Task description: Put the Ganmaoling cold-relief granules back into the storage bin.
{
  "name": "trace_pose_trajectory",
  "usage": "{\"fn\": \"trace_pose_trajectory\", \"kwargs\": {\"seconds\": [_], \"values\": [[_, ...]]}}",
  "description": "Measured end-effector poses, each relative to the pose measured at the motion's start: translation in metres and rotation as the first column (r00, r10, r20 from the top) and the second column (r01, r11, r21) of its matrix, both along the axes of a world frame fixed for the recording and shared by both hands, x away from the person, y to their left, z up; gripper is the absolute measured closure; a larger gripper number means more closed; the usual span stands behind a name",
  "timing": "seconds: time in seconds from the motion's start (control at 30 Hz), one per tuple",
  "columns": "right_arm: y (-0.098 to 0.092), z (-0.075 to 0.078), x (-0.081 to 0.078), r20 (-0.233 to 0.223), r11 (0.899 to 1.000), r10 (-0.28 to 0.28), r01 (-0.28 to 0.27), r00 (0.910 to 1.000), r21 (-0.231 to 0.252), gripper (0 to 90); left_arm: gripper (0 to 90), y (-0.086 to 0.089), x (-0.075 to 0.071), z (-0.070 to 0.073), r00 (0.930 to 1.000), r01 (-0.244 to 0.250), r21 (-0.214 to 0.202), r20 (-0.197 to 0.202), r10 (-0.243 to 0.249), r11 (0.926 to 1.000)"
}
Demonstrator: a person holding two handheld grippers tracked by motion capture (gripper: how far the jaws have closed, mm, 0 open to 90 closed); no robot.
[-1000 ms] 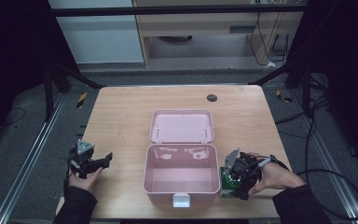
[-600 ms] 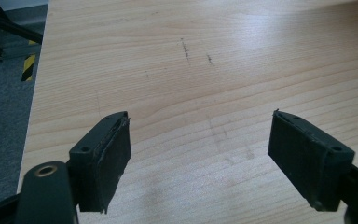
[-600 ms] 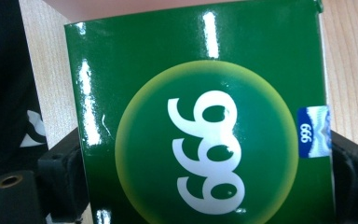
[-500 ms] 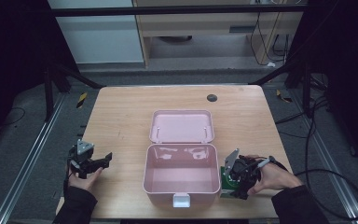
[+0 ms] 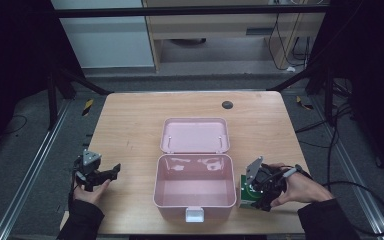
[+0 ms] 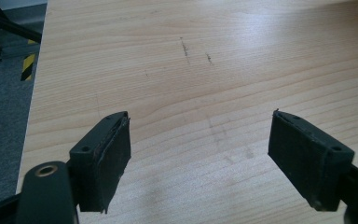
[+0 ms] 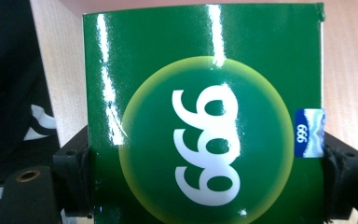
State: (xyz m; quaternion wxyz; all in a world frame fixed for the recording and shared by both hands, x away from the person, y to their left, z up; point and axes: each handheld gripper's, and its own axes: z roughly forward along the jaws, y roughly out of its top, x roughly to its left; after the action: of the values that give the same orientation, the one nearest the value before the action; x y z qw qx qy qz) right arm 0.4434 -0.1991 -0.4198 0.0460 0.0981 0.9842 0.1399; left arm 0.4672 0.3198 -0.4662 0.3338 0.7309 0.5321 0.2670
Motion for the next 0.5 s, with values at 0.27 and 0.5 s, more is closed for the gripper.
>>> {"fn": "trace_pose_trajectory", "kwargs": {"seconds": [0.27, 0.5], "values": [[-0.011, 0.036, -0.006, 0.057, 0.998, -0.025, 0.022, 0.9981, 0.058, 15.8, 20.3, -0.001, 0.000, 0.000, 1.0000, 0.001, 0.001, -0.004, -0.001, 1.0000], [-0.012, 0.062, -0.008, 0.085, 0.997, -0.022, 0.015, 0.9961, 0.075, 16.0, 20.3, -0.001, 0.000, 0.000, 1.0000, 0.002, 0.002, -0.005, -0.002, 1.0000]]}}
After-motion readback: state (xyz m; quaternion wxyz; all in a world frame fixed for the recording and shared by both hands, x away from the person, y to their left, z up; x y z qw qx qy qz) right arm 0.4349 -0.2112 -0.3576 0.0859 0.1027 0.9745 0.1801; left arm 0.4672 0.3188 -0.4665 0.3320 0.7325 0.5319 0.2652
